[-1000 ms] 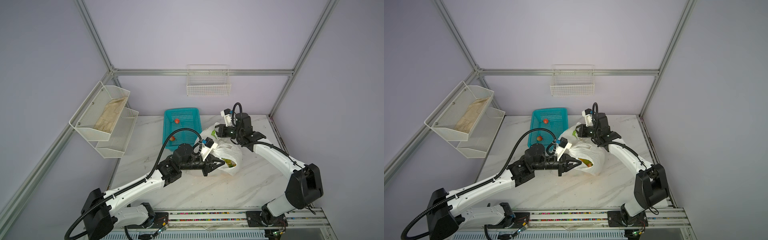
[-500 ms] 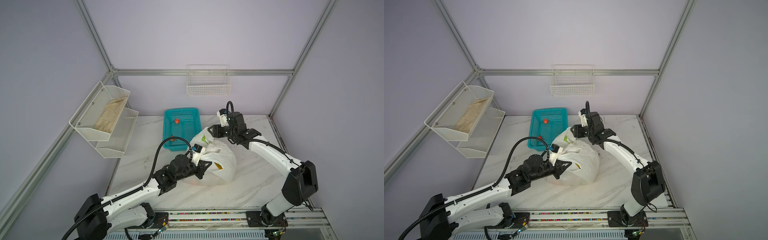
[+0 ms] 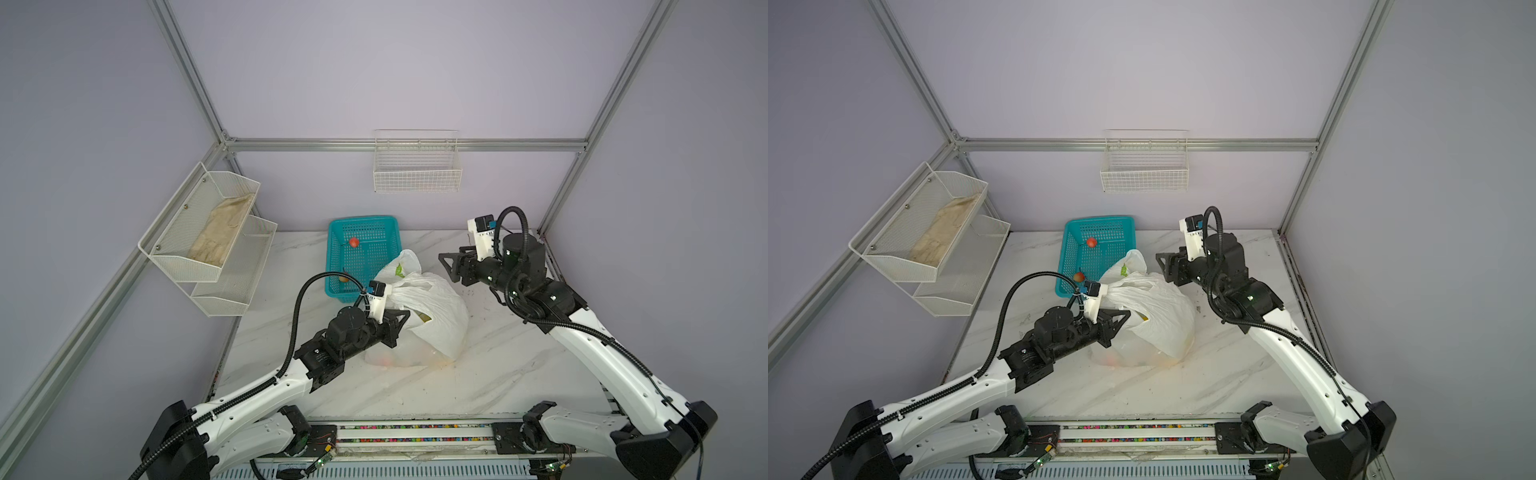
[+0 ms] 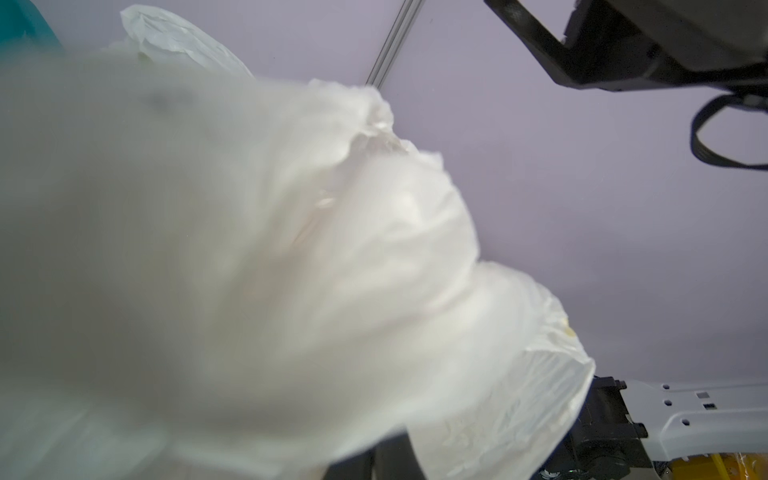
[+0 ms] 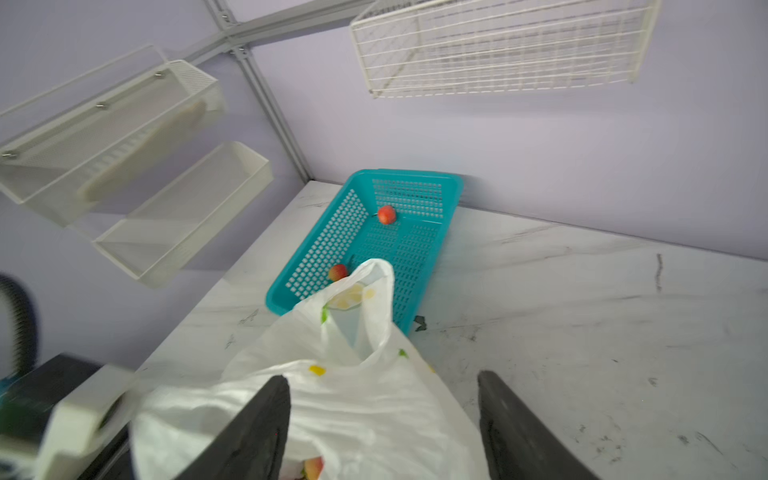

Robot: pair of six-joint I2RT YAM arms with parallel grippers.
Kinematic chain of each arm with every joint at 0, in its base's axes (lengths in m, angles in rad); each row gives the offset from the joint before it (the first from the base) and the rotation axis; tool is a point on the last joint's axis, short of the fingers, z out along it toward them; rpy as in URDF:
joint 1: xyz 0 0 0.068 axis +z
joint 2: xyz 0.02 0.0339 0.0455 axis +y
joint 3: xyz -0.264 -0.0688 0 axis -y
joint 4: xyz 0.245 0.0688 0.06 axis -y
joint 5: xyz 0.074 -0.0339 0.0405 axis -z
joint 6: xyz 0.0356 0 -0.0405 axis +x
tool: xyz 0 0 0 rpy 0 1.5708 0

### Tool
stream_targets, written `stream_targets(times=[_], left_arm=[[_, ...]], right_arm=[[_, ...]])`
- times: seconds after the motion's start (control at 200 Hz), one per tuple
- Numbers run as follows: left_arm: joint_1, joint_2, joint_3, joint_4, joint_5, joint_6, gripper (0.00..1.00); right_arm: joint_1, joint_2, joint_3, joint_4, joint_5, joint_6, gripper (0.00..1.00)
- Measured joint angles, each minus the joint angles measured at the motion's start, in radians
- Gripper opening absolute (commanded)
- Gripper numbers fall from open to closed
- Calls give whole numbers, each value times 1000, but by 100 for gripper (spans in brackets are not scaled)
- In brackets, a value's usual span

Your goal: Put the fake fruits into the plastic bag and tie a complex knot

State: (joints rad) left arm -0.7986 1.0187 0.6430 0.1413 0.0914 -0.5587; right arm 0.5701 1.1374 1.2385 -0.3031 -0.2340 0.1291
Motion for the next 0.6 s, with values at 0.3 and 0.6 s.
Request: stream_targets(times=[0.3,0.6], left_arm=[[6,0,0,-2,7,-7,2],[7,-11,0,-7,8,-8,2]], right_arm=[[207,-32,-60,6,-55,-101,71],[294,83,-66,49,95,-201,72]])
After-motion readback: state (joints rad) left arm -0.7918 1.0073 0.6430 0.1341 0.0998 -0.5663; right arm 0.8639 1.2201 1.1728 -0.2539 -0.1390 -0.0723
